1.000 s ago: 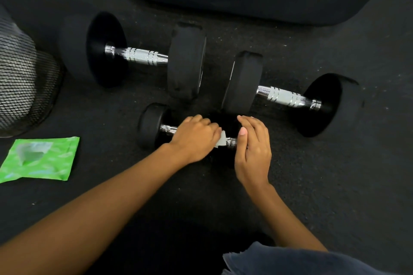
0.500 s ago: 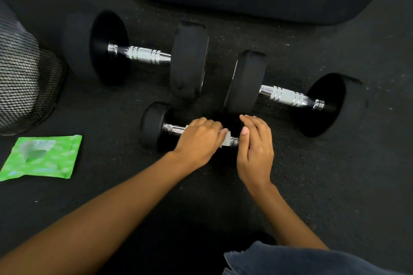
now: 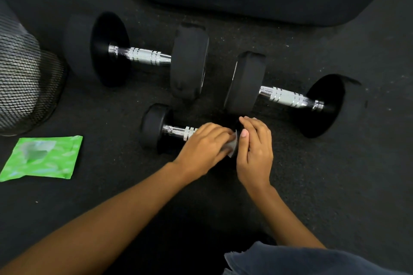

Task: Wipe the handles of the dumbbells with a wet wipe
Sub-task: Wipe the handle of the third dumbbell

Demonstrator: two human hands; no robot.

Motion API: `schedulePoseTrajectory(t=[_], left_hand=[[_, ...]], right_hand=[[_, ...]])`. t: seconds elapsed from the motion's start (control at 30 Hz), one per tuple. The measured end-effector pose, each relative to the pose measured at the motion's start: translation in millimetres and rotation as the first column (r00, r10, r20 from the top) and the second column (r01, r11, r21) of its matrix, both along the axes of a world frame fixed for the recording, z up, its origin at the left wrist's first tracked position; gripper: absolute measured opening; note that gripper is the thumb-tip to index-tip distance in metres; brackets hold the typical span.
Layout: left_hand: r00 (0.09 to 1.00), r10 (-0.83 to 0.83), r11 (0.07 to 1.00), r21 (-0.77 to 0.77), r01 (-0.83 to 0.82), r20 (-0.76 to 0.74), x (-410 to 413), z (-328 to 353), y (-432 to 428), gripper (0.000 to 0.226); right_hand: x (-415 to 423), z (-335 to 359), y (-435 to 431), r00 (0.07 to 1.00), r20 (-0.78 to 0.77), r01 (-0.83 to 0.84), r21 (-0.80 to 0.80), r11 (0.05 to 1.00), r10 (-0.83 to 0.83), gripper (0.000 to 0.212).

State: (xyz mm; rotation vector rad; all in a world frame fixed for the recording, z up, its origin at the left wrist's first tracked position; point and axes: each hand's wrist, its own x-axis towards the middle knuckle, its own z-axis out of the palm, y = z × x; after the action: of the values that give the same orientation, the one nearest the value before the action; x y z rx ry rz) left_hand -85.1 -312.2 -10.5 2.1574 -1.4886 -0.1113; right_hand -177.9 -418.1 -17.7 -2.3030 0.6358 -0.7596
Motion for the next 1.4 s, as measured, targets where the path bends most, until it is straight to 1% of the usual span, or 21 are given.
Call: schedulePoseTrajectory(t=[0.07, 0.2, 0.33, 0.6, 0.7, 0.77, 0.87, 1.0, 1.1, 1.2, 1.27, 1.33, 1.4], left_hand=[[0.999, 0.012, 0.998, -0.058, -0.010, 0.037, -3.5, -1.9, 0.3, 0.030], [0.990, -0.040, 0.992, -0.117, 0.056, 0.137, 2.4, -6.6, 6.5, 0.013], [0.970, -0.032, 0.991, -0.120, 0.063, 0.240, 14.0, -9.8, 20.6, 0.014], [0.985, -0.015, 0.991, -0.126, 0.037, 0.171, -6.8, -11.2, -8.1, 0.013], [0.987, -0.050, 0.992, -0.107, 0.067, 0.155, 0.1, -11.0, 0.6, 0.011], [0.987, -0.057, 0.995, -0.072, 0.068, 0.149, 9.1, -9.4, 11.5, 0.018], [0.991, -0.017, 1.000, -0.014, 0.019, 0.130, 7.1, -4.2, 11.6, 0.030], [0.994, 0.096, 0.994, 0.049, -0.099, 0.052, -11.0, -0.9, -10.4, 0.032], [0.989, 0.127, 0.981, 0.139, -0.137, 0.077, -1.4, 4.4, -15.5, 0.038], [0.992, 0.091, 0.920, 0.374, -0.118, 0.087, 14.8, 15.9, -22.3, 0.037], [0.992, 0.117, 0.854, 0.505, -0.125, 0.047, 24.9, 20.3, -28.9, 0.038], [0.989, 0.147, 0.801, 0.587, -0.119, 0.000, 31.5, 21.9, -35.5, 0.039], [0.990, 0.142, 0.778, 0.620, -0.101, -0.016, 29.4, 22.9, -42.9, 0.039]], right_hand=[[0.6, 0.4, -0.2, 1.000, 0.000, 0.004, 0.000, 1.000, -0.004, 0.038], [-0.6, 1.1, -0.5, 1.000, -0.004, -0.005, -0.010, 1.000, 0.005, 0.037], [1.4, 0.8, -0.6, 1.000, -0.005, 0.006, -0.008, 1.000, -0.006, 0.036], [2.1, 0.0, -0.1, 1.000, 0.010, 0.018, -0.017, 1.000, -0.017, 0.036], [1.6, 0.4, -0.8, 1.000, 0.012, 0.004, -0.020, 1.000, -0.004, 0.036], [1.7, 0.4, -0.5, 1.000, 0.020, 0.000, -0.020, 1.000, 0.000, 0.036], [1.8, 0.2, 0.2, 1.000, 0.024, 0.013, -0.013, 1.000, -0.013, 0.037], [0.6, -0.3, 0.4, 1.000, 0.010, 0.007, -0.024, 1.000, -0.007, 0.037], [0.0, 0.4, -0.2, 1.000, 0.007, 0.006, -0.026, 1.000, -0.006, 0.037], [-0.2, 0.4, -0.7, 1.000, -0.004, 0.003, -0.031, 1.000, -0.003, 0.037], [-0.5, 0.0, -0.3, 1.000, -0.004, 0.000, -0.038, 0.999, 0.000, 0.036], [-0.5, -0.6, 0.5, 1.000, 0.000, 0.001, -0.043, 0.999, -0.001, 0.036], [0.1, -1.0, 0.6, 1.000, 0.004, 0.006, -0.035, 0.999, -0.006, 0.037]])
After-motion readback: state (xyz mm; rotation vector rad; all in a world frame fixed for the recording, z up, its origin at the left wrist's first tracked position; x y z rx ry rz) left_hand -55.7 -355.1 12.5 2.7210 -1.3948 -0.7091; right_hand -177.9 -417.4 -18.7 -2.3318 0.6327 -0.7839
